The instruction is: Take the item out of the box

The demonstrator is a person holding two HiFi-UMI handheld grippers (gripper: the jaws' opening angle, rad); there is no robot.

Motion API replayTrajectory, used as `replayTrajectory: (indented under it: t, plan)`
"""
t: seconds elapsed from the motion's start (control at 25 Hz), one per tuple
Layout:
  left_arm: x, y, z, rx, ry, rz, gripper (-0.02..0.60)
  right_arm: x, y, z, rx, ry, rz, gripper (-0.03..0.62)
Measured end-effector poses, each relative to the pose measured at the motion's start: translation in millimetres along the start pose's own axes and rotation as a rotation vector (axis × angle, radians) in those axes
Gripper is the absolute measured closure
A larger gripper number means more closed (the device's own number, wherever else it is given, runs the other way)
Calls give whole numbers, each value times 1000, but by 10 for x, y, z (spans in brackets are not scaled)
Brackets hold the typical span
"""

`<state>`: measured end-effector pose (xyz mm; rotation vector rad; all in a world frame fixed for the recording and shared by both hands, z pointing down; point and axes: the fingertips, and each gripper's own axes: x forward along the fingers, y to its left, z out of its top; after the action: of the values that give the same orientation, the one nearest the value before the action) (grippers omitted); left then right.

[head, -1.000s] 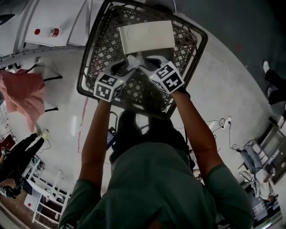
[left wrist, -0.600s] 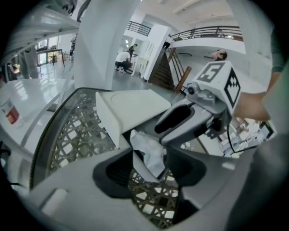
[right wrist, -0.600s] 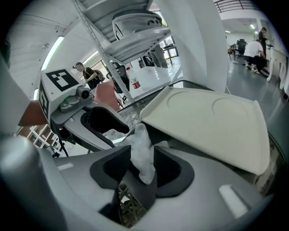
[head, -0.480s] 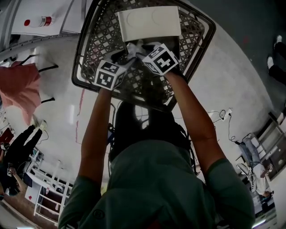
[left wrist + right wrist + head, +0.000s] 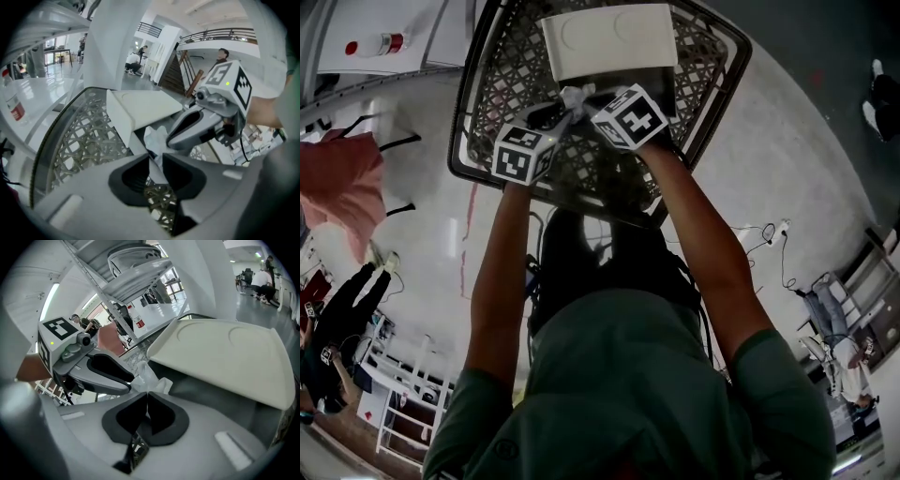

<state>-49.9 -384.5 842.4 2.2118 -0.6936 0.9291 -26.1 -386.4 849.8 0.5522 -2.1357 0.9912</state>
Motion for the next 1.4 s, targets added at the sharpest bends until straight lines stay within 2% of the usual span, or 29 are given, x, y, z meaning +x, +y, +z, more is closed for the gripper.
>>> replayTrajectory:
  t: [0.12, 0.4, 0.64, 1.04, 1.4]
  plan:
    - [-75, -22, -28, 13, 4, 7, 578, -83, 60, 34, 7, -31, 5, 586]
    - [-464, -175, 177, 46, -71, -15, 578, -426, 350, 231, -17, -121, 13, 586]
    - [-935, -243, 507, 139, -157, -27, 578, -810, 669, 586, -76, -228, -7, 588]
    - [-1929, -781, 1104, 290, -309, -24, 580, -1805, 1386, 1040, -199, -404, -77, 586]
    - [-2747, -1178, 1485, 407, -421, -6, 580, -2493, 2005, 1372, -316, -505, -136, 586]
